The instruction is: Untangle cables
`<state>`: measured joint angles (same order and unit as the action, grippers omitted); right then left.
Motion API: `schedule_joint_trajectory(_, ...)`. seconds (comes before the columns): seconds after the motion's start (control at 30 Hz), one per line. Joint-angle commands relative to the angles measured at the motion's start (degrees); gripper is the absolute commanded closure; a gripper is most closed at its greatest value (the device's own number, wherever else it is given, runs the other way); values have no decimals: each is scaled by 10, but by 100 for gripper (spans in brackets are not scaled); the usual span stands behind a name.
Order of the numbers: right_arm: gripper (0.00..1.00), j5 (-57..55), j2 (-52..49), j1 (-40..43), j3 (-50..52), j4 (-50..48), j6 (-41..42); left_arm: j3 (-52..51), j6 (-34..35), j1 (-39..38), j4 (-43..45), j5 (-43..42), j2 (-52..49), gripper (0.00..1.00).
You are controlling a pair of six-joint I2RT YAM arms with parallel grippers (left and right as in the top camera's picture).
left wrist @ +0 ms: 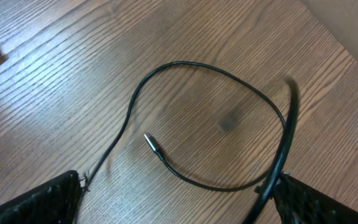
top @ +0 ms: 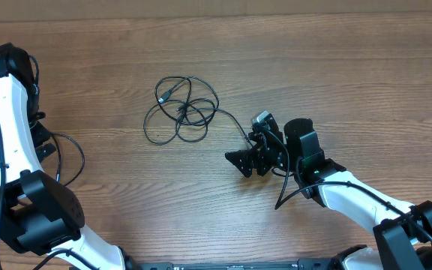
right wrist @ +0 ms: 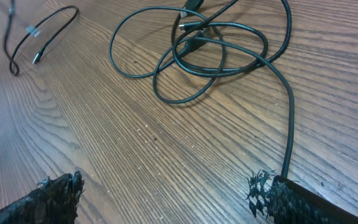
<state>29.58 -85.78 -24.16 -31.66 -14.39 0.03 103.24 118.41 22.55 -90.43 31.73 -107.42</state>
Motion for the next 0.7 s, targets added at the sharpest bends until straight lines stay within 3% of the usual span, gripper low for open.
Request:
schedule_joint_trajectory(0.0, 4, 0, -1, -4, -6, -3, 2, 7, 3, 3, -2, 13, -5, 0)
schedule_joint_trajectory(0.37, 4, 0, -2, -4, -6, -3, 2, 7, -16, 3, -2, 22, -5, 0)
schedule_joint_trajectory(0.57, 4, 0, -2, -4, -6, -4, 2, 7, -72, 3, 18, 43, -5, 1)
schedule_joint_trajectory(0.67, 4, 0, -1, -4, -6, -4, 2, 7, -135, 3, 37, 42, -5, 0)
